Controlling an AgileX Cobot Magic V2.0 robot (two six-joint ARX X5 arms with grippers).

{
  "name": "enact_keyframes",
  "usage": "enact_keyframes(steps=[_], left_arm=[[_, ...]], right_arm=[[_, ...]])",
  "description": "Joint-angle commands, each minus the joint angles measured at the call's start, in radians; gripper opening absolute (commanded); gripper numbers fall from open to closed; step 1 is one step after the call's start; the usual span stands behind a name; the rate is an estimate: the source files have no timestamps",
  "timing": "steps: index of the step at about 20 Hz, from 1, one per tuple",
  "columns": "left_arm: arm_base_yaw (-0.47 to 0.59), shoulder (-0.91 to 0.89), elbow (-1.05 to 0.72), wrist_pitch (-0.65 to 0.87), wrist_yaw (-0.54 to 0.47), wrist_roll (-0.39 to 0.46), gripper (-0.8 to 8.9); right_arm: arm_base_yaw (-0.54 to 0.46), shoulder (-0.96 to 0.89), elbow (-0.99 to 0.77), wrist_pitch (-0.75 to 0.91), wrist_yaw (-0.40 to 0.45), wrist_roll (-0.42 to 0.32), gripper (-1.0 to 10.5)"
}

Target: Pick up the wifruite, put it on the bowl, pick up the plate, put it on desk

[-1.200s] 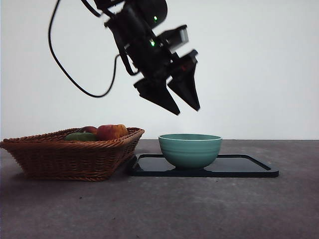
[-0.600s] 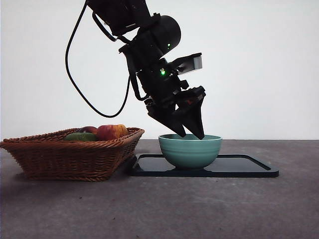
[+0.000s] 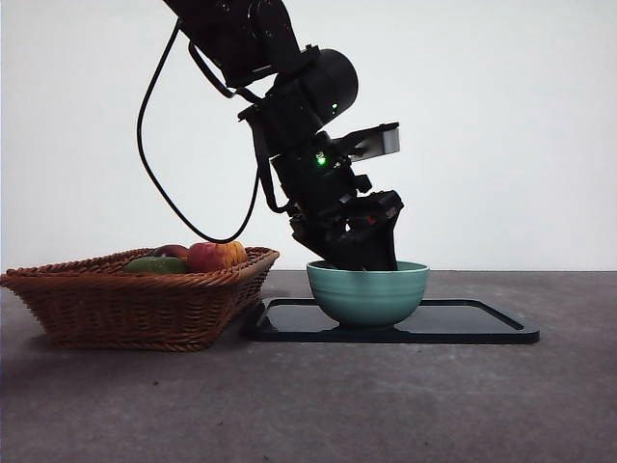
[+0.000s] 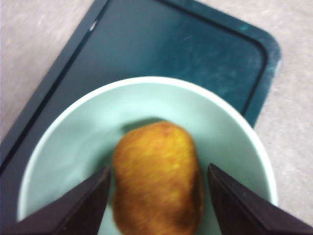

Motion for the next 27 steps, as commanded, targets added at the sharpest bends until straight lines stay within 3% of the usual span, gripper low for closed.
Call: enact_keyframes(steps=[1, 9, 13, 15, 23, 27], left_arm=[[-0.013, 0.026, 0.026, 0.006, -0.002, 0.039, 3.12], [-0.018, 0.05, 0.026, 0.007, -0.027, 0.045, 3.01], [-0.018, 0.05, 0.026, 0.007, -0.056, 0.045, 1.42], [-0.018, 0.048, 0.029, 0.006, -0.056, 0.031, 1.2], [-0.009, -0.087, 0.049, 0.003, -0.055, -0.14, 1.2], [-0.002, -0.253, 0.049, -0.019, -0.055, -0.285, 1.2]], right_arm=[[0.007, 0.004, 0.009, 0.006, -0.002, -0.004, 2.0], [0.007, 0.004, 0.009, 0.006, -0.001, -0.004, 2.0], [0.007, 0.004, 0.009, 0.007, -0.001, -0.005, 2.0], [0.007, 0.004, 0.009, 0.007, -0.001, -0.005, 2.0], [0.007, 0.004, 0.009, 0.007, 0.0, -0.009, 2.0], [0.007, 0.004, 0.009, 0.008, 0.0, -0.009, 2.0]])
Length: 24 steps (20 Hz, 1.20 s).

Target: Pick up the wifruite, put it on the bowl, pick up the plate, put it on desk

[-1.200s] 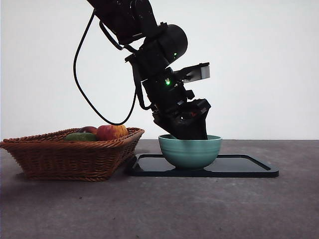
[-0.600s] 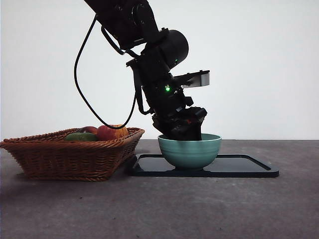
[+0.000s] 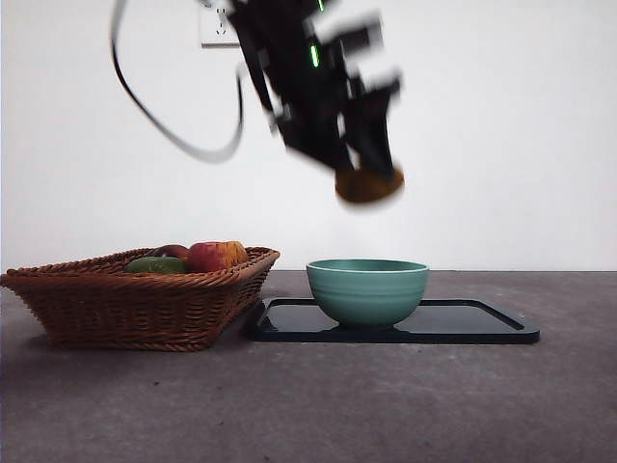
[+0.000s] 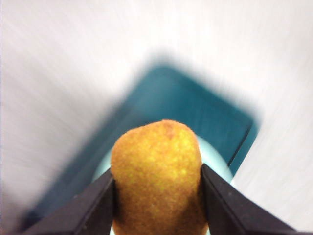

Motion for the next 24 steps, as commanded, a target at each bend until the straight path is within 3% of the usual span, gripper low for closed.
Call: enact_keyframes(steps=[1, 5, 8, 12, 17, 21, 24], left_arm=[[0.001, -0.092, 0.03, -0.024, -0.003, -0.12, 1.2], [0.015, -0.286, 0.03, -0.139, -0.003, -0.268, 1.22], [0.035, -0.402, 0.03, -0.247, -0.077, -0.316, 1.21], [0.08, -0.512, -0.006, -0.366, -0.093, -0.352, 1.21], [0.127, -0.636, -0.285, -0.263, -0.204, -0.474, 1.21], [0.156, -0.643, -0.503, -0.124, -0.301, -0.512, 1.21], [0.179, -0.61, -0.622, -0.001, -0.303, -0.523, 1.21]], right_arm=[[0.007, 0.004, 0.009, 0.007, -0.001, -0.009, 2.0], [0.007, 0.004, 0.009, 0.01, -0.001, -0.009, 2.0], [0.007, 0.004, 0.009, 0.016, -0.001, -0.009, 2.0], [0.007, 0.004, 0.009, 0.019, 0.002, -0.012, 2.0], [0.007, 0.003, 0.009, 0.019, 0.002, -0.012, 2.0], [0.007, 0.003, 0.009, 0.018, 0.002, -0.011, 2.0], [0.007, 0.003, 0.009, 0.017, 0.002, -0.008, 2.0]])
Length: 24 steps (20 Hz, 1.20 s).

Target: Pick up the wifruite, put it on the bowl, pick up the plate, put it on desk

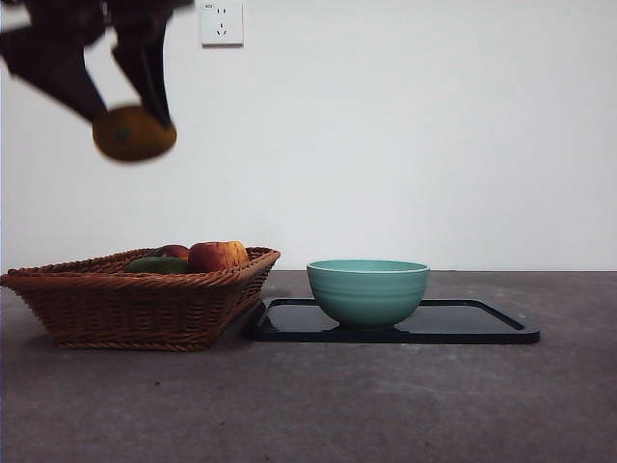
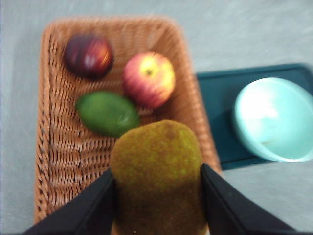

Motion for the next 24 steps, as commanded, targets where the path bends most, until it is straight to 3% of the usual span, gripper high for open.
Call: enact_keyframes(steps=[1, 10, 18, 21, 24], left_arm=[[0.013, 0.046, -0.047, 0.09, -0.003, -0.016, 1.21], [0.054, 0.307, -0.062, 0.19, -0.002, 0.042, 1.23], [0.055, 0.384, -0.062, 0.224, -0.002, 0.041, 1.4], [0.055, 0.384, -0.062, 0.234, -0.002, 0.035, 3.34], [0.055, 0.384, -0.062, 0.227, -0.002, 0.035, 3.46]], right_arm=[[0.007, 0.003, 0.009, 0.005, 0.0, -0.008, 2.0], [0.007, 0.003, 0.009, 0.005, 0.001, -0.004, 2.0], [0.007, 0.003, 0.009, 0.005, 0.001, -0.003, 2.0], [0.007, 0.004, 0.009, 0.006, 0.001, -0.003, 2.0], [0.007, 0.004, 0.009, 0.006, 0.001, -0.003, 2.0]])
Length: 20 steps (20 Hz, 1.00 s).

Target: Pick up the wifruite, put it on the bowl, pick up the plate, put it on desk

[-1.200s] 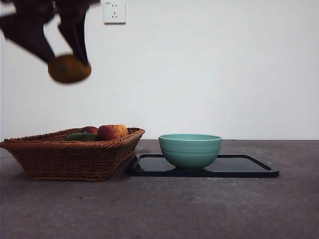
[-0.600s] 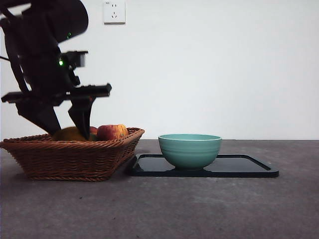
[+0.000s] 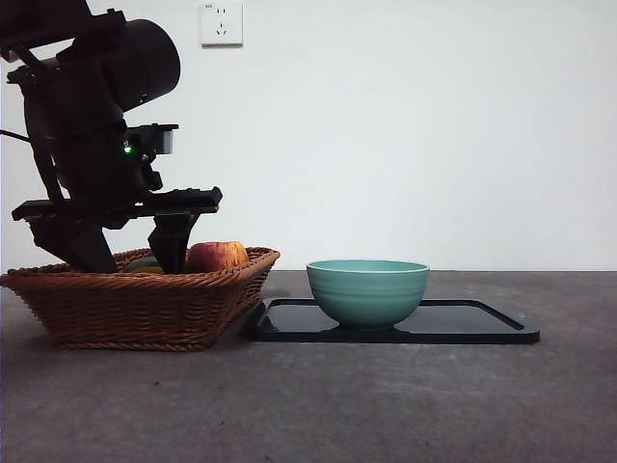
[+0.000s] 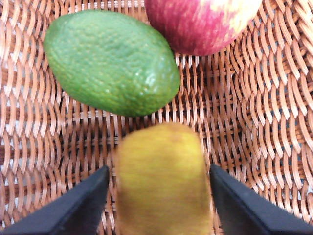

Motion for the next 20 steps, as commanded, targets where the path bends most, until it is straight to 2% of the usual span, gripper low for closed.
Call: enact_keyframes(steps=[1, 7, 13, 20], left_arm=[[-0.002, 0.017, 0.009, 0.004, 0.001, 0.004, 3.46], [-0.005, -0.011, 0.013, -0.018, 0.002, 0.001, 3.46], [-0.007, -0.151, 0.013, -0.07, 0.017, 0.015, 3.45], [-0.007, -0.361, 0.013, -0.205, 0.305, 0.092, 3.44]], right_arm=[[0.007, 0.004, 0.009, 0.006, 0.001, -0.003, 2.0], [0.007, 0.004, 0.009, 0.007, 0.001, -0.003, 2.0], [0.007, 0.004, 0.009, 0.008, 0.002, -0.003, 2.0], [0.007, 0.004, 0.009, 0.011, 0.027, -0.003, 2.0]])
